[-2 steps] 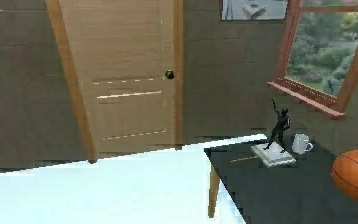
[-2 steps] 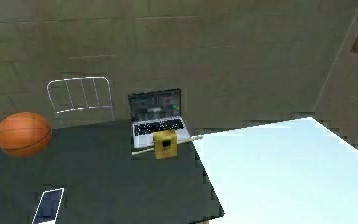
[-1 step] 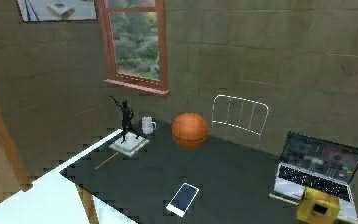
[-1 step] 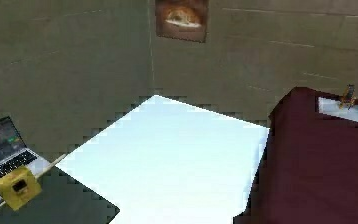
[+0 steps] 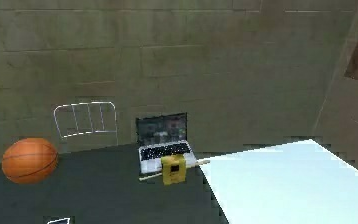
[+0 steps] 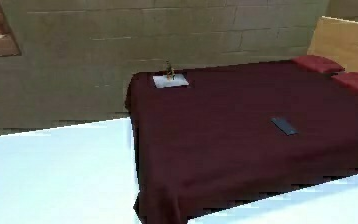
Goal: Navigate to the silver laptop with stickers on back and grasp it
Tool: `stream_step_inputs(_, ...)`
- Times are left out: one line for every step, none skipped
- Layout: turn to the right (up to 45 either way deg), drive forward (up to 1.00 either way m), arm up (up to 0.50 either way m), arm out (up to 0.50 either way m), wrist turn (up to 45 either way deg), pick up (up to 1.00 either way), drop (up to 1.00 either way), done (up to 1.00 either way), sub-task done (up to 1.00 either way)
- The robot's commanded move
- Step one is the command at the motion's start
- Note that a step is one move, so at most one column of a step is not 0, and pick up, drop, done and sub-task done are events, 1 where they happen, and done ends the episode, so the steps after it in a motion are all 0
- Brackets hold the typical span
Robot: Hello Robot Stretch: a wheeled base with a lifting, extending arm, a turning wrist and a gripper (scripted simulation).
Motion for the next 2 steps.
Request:
stream_step_inputs(42.0, 0.00, 0.00, 0.00, 0.0, 0.00, 0.00, 0.00, 0.00)
stream_step_inputs(0.0, 0.70, 0.00, 0.00, 0.0, 0.00, 0.00, 0.00, 0.00)
